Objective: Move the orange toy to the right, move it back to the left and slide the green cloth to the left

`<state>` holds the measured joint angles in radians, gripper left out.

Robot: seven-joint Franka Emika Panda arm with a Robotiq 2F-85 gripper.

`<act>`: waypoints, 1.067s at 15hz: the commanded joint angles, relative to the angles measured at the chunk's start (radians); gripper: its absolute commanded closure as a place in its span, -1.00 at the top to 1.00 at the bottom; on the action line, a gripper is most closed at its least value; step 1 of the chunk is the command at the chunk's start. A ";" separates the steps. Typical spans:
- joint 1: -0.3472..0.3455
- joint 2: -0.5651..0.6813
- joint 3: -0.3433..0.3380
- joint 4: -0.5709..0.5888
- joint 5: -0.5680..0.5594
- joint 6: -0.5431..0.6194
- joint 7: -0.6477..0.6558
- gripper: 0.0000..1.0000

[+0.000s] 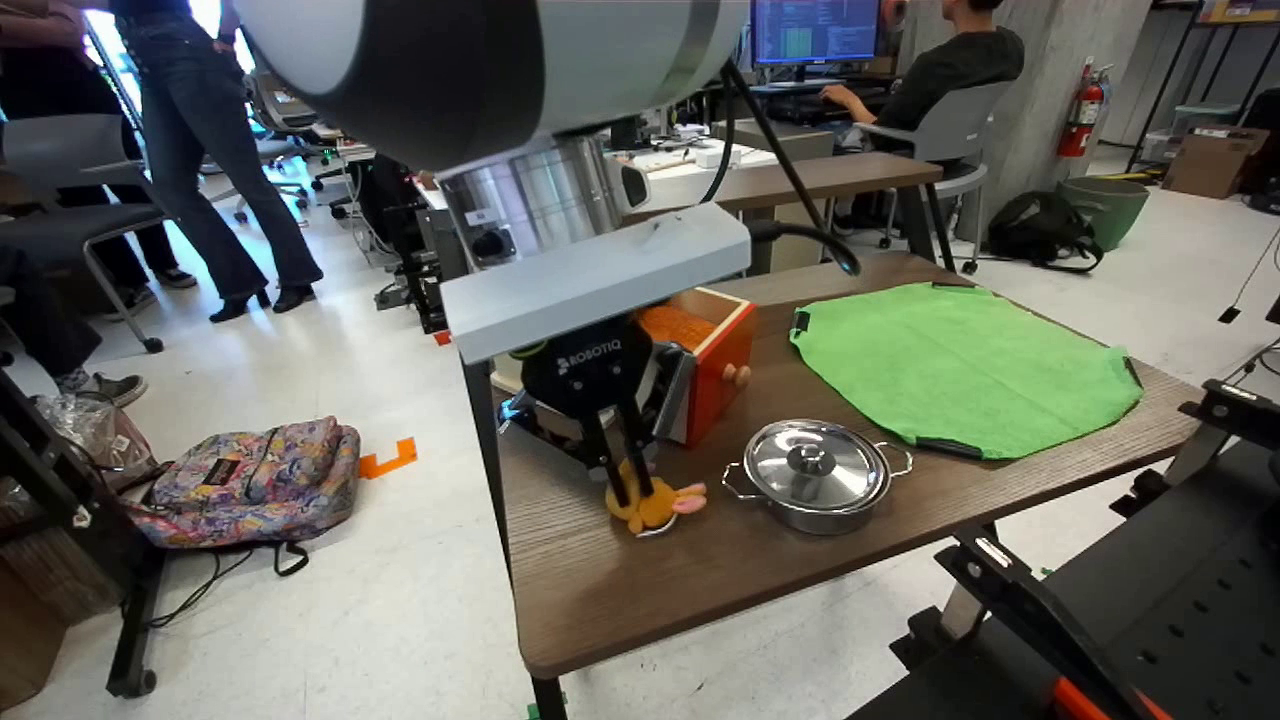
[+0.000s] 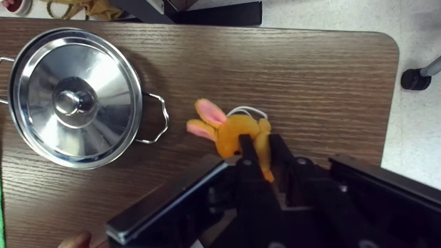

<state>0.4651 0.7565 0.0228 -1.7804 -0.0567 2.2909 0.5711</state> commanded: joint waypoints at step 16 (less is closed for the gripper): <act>-0.007 -0.140 0.042 -0.077 0.001 -0.058 -0.008 -0.96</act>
<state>0.4623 0.7202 0.0535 -1.7703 -0.0559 2.2269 0.5548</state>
